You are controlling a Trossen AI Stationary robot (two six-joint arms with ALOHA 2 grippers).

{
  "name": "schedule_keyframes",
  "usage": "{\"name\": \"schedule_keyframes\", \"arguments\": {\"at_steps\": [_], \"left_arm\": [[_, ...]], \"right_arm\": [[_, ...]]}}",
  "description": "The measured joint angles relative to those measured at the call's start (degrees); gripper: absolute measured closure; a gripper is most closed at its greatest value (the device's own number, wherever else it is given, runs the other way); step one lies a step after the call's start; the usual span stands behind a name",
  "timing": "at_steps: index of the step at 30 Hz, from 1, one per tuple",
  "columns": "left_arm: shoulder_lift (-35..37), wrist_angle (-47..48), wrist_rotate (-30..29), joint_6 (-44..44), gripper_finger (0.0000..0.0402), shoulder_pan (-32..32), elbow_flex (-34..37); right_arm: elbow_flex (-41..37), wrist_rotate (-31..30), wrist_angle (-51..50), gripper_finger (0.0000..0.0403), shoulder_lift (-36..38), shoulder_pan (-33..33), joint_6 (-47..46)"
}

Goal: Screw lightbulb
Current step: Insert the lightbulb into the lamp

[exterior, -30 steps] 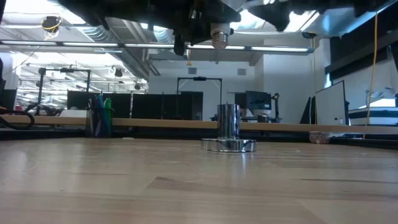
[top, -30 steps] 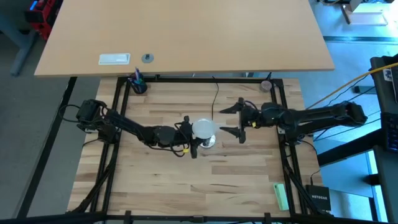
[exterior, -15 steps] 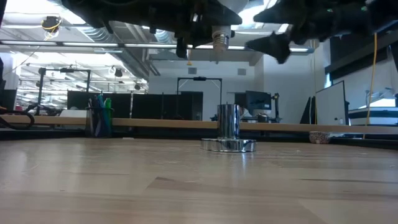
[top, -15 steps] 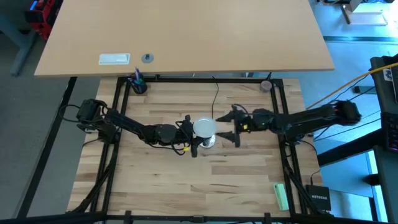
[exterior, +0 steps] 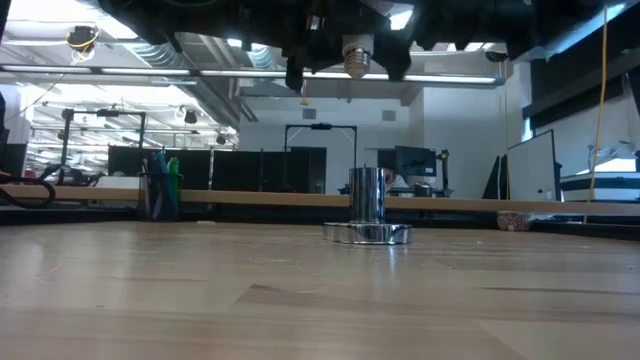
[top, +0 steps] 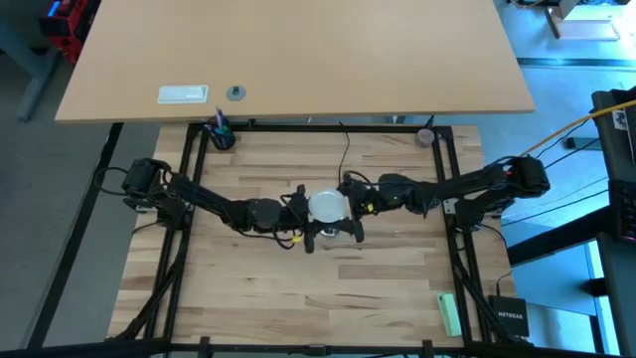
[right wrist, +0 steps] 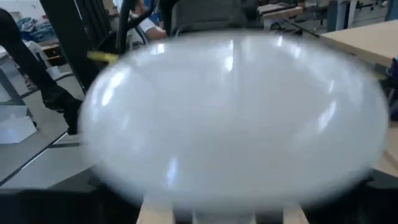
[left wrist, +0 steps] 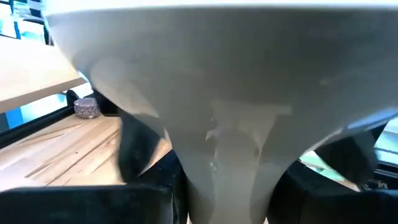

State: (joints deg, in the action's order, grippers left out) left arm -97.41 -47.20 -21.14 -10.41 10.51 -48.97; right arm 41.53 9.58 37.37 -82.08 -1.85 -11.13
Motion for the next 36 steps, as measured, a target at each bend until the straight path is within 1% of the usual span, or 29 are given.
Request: {"name": "schedule_keyframes", "arguments": {"at_steps": [2,4,8,11,14,18,21,24,27,31,33,36], "left_arm": [[0.0,0.0,0.0,0.0,0.0270,0.0,0.0],[0.0,-0.4,0.0,-0.2,0.0267,0.0,0.0],[0.0,0.2,0.2,-0.7,0.0228,0.0,0.0],[0.2,1.0,0.2,-0.7,0.0201,0.0,0.0],[2.3,7.5,0.3,-1.1,0.0186,0.0,0.0],[7.7,18.6,0.2,-2.3,0.0181,0.5,0.0],[11.6,24.3,0.1,-2.3,0.0185,1.0,0.0],[14.0,26.5,-0.9,-2.7,0.0190,1.3,0.0],[13.9,24.7,-1.3,-2.9,0.0192,1.2,0.0],[11.6,21.1,-1.4,-3.1,0.0192,0.8,0.0],[9.8,18.2,-1.4,-3.0,0.0192,0.8,0.0],[7.8,11.4,-1.4,-1.8,0.0192,0.8,0.0]], "right_arm": [[0.4,-0.1,-0.2,0.0089,-0.3,0.0,0.2],[0.6,-0.9,-0.1,0.0116,-0.3,0.0,0.6],[0.6,-2.0,-0.4,0.0177,-0.4,0.0,1.1],[0.5,-2.1,-0.7,0.0211,-0.1,0.0,2.2],[0.5,-2.2,-2.7,0.0232,1.2,0.0,3.3],[0.5,-3.1,-8.3,0.0234,4.4,0.0,5.5],[0.5,-5.2,-12.4,0.0229,6.4,0.0,7.0],[0.5,-6.0,-13.9,0.0230,7.1,0.0,7.1],[0.5,-6.0,-13.0,0.0234,7.0,0.0,7.1],[0.5,-5.9,-10.1,0.0231,7.0,0.0,6.9],[0.5,-5.0,-8.4,0.0229,7.0,0.0,6.7],[0.5,-4.4,-9.3,0.0233,7.0,0.0,6.6]]}}
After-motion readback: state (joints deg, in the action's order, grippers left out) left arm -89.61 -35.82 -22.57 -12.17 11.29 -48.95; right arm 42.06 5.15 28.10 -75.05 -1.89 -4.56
